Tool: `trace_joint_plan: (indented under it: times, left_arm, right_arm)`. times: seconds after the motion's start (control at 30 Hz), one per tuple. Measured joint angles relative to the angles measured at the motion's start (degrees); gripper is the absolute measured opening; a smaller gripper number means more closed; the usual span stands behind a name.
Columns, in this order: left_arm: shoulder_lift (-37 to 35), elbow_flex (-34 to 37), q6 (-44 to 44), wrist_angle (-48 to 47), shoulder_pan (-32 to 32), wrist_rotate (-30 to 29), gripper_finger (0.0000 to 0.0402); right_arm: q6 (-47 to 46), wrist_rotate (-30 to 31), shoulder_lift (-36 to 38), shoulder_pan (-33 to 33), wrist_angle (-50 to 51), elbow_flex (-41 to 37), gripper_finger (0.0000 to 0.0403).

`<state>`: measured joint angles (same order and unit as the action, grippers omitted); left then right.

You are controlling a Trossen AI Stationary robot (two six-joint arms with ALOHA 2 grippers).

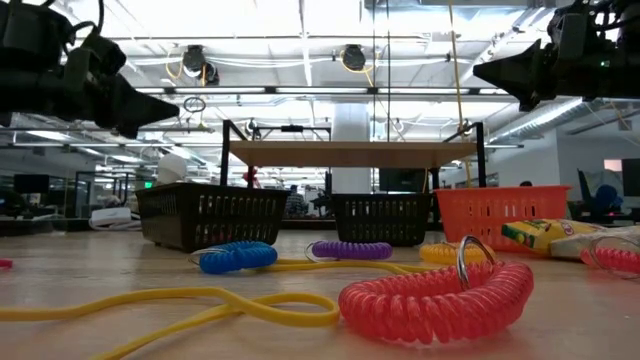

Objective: Pick & Place Office Desk Supplies
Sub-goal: Put the red rubber band into the left black bin

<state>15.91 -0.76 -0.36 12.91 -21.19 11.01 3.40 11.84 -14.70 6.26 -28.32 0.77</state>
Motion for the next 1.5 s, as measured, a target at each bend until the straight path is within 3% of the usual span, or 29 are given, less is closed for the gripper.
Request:
trace_joint_plan:
  times: [0.53, 1.0, 1.3, 1.5]
  left_arm:
    - [0.2, 0.0, 0.8, -5.4, -4.3, 5.3, 0.0]
    - [1.0, -0.2, 0.8, -9.6, -4.2, 8.3, 0.0]
    - [1.1, -0.2, 1.8, -9.9, -4.3, 4.1, 0.0004]
    - [1.0, -0.1, 4.3, -7.0, -4.3, 12.0, 0.0003]
  right_arm:
    - [-2.9, 0.1, 0.0, 0.0, 1.5, 0.0, 0.0]
    - [-7.3, 0.1, 0.0, 0.0, -1.5, 0.0, 0.0]
    - [-4.2, 1.9, 0.0, 0.0, -1.9, 0.0, 0.0]
    - [-5.7, 1.9, 0.0, 0.0, -1.9, 0.0, 0.0]
